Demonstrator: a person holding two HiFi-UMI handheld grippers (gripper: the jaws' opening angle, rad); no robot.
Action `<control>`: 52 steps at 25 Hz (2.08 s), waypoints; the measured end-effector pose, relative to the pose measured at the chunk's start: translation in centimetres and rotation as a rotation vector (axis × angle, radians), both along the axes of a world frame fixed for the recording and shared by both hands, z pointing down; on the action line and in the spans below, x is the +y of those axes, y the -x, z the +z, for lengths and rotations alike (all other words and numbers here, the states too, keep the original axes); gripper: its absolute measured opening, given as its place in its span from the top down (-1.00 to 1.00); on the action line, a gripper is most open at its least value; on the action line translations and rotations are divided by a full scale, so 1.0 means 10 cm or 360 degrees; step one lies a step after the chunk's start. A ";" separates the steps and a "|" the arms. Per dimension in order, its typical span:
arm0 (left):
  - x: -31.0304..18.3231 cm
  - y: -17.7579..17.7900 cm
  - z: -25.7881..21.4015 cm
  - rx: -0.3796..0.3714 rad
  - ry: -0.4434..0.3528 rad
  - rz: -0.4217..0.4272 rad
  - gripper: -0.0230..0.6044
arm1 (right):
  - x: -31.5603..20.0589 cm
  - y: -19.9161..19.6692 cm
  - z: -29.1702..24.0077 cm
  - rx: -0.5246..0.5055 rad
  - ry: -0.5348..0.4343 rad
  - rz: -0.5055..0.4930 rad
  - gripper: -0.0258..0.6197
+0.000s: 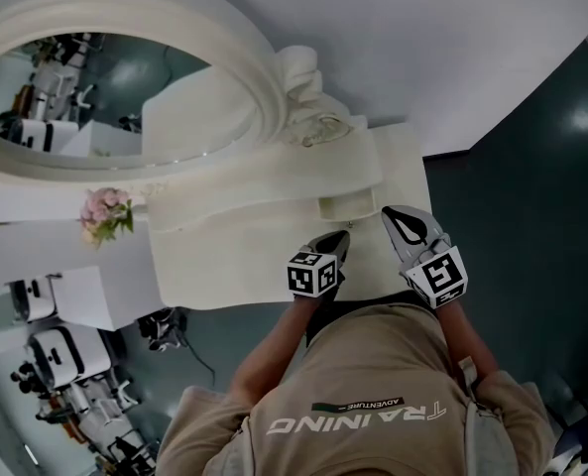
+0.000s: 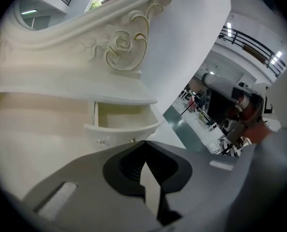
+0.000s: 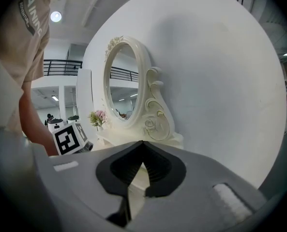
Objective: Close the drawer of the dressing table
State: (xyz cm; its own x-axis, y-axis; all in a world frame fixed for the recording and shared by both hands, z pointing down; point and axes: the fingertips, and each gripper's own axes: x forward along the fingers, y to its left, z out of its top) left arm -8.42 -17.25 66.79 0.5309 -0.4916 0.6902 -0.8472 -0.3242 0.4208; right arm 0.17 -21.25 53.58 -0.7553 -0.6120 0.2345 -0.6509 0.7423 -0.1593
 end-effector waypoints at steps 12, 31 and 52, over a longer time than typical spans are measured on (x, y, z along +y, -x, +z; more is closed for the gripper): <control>0.00 -0.08 0.54 -0.0058 0.0200 0.0039 0.87 | -0.05 -0.09 -0.03 0.0006 -0.0006 0.0016 0.92; -0.24 -0.16 0.51 -0.0056 0.0146 0.0054 0.87 | -0.02 -0.13 0.04 0.0025 0.0030 0.0026 0.92; -0.66 0.00 0.43 -0.0054 0.0079 -0.0067 0.87 | -0.02 -0.17 0.07 0.0068 0.0048 0.0024 0.92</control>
State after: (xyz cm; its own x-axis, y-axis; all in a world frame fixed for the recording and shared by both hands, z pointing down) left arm -8.47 -23.87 71.08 0.4864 -0.4777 0.7316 -0.8737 -0.2673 0.4064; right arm 1.86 -21.46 54.26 -0.7349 -0.6157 0.2845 -0.6688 0.7275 -0.1531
